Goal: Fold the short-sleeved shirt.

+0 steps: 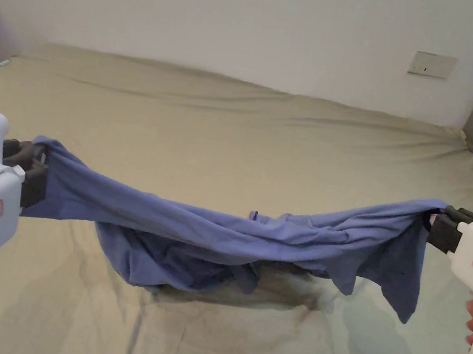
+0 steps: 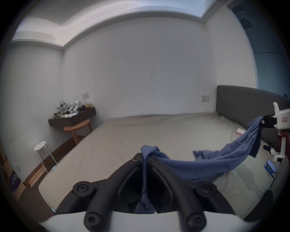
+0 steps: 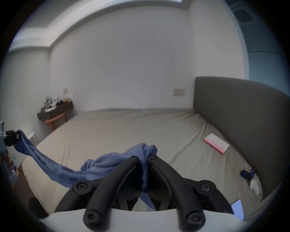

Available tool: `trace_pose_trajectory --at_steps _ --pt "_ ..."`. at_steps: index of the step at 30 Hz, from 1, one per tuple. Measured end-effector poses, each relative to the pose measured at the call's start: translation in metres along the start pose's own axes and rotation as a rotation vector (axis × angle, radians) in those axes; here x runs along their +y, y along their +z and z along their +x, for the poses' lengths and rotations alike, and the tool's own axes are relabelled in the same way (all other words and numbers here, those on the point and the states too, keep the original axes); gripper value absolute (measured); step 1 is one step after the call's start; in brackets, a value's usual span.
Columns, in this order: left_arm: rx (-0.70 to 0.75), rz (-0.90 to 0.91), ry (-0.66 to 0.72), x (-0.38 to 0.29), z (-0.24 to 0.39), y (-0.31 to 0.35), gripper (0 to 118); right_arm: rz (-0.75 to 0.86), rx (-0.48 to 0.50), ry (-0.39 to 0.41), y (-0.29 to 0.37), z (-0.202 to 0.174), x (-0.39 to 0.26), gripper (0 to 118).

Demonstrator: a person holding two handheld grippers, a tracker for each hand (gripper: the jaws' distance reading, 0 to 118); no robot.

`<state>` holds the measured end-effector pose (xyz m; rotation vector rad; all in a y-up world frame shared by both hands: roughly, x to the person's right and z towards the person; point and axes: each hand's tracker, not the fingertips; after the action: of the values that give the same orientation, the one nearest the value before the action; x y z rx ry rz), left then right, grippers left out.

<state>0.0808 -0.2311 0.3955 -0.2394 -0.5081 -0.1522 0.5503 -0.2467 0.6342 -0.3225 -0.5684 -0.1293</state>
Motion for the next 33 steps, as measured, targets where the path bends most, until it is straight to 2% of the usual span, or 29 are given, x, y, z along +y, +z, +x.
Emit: trace_pose_trajectory --at_steps 8,13,18,27,33 --pt "0.040 0.131 0.006 0.062 -0.021 0.029 0 0.182 -0.020 -0.037 0.078 0.011 0.055 7" --pt "0.052 0.212 -0.001 0.102 -0.023 0.041 0 0.300 -0.051 0.031 0.112 -0.003 0.090 7" --pt "0.052 0.273 -0.002 0.142 -0.029 0.044 0 0.394 -0.072 0.040 0.133 -0.008 0.134 7" --pt "0.019 0.304 0.008 0.202 -0.033 0.023 0 0.468 -0.128 0.096 0.128 -0.015 0.202 7" --pt "0.020 0.280 -0.003 0.234 -0.037 -0.030 0 0.458 -0.127 0.054 0.097 -0.021 0.245 7"
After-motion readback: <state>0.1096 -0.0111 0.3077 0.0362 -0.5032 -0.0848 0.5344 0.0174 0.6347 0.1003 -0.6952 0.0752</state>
